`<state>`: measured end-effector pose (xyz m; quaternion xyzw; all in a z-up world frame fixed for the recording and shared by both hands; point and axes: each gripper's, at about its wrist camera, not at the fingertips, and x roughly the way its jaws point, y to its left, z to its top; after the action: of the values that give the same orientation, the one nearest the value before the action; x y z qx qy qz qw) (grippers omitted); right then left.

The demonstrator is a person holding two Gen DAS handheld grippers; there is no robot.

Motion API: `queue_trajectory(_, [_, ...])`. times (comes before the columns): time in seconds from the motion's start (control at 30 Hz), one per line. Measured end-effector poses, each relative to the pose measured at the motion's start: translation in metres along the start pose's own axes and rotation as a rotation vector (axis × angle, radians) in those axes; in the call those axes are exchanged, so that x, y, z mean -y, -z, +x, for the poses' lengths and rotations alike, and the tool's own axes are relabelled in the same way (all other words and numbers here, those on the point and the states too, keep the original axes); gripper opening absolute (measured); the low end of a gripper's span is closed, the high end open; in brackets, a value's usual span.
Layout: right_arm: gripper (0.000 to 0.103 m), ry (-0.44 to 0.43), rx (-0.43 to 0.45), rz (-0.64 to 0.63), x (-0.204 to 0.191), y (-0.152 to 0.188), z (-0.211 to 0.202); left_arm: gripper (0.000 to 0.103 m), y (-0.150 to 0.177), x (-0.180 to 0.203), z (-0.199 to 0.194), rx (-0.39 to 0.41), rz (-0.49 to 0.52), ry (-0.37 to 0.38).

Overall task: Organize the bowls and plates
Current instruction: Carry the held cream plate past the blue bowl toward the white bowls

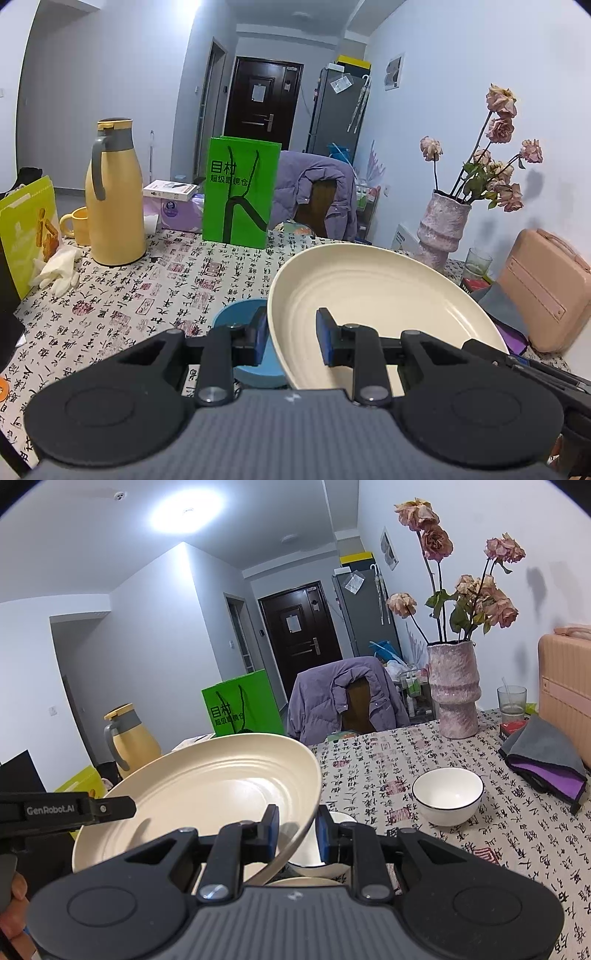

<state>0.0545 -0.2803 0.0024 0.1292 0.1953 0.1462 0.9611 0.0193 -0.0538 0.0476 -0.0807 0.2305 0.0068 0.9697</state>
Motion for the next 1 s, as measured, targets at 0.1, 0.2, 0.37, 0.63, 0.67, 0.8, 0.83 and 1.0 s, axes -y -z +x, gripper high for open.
queue_trajectory(0.1, [0.021,0.0,-0.002,-0.001,-0.001,0.003,-0.001,0.027,0.002,-0.001,-0.001,-0.001,-0.001,0.001])
queue_trajectory(0.2, [0.021,0.0,-0.002,-0.001,0.0,0.005,-0.002,0.027,0.007,-0.003,-0.003,-0.006,-0.006,0.011])
queue_trajectory(0.37, [0.021,-0.005,-0.004,0.001,0.001,0.01,-0.005,0.027,0.014,-0.007,-0.007,-0.004,-0.01,0.02])
queue_trajectory(0.63, [0.021,-0.01,-0.008,0.002,0.004,0.016,-0.007,0.027,0.021,-0.01,-0.012,0.005,-0.019,0.041])
queue_trajectory(0.67, [0.021,-0.009,-0.011,0.001,0.004,0.017,-0.007,0.027,0.022,-0.011,-0.012,0.003,-0.022,0.045])
queue_trajectory(0.8, [0.021,-0.013,-0.027,0.004,0.007,0.024,-0.004,0.027,0.026,-0.013,-0.011,0.001,-0.026,0.052])
queue_trajectory(0.83, [0.021,-0.014,-0.032,0.004,0.008,0.025,-0.003,0.027,0.027,-0.013,-0.011,0.002,-0.028,0.054])
queue_trajectory(1.0, [0.021,-0.017,-0.045,0.008,0.01,0.033,-0.002,0.027,0.031,-0.015,-0.008,0.006,-0.028,0.065])
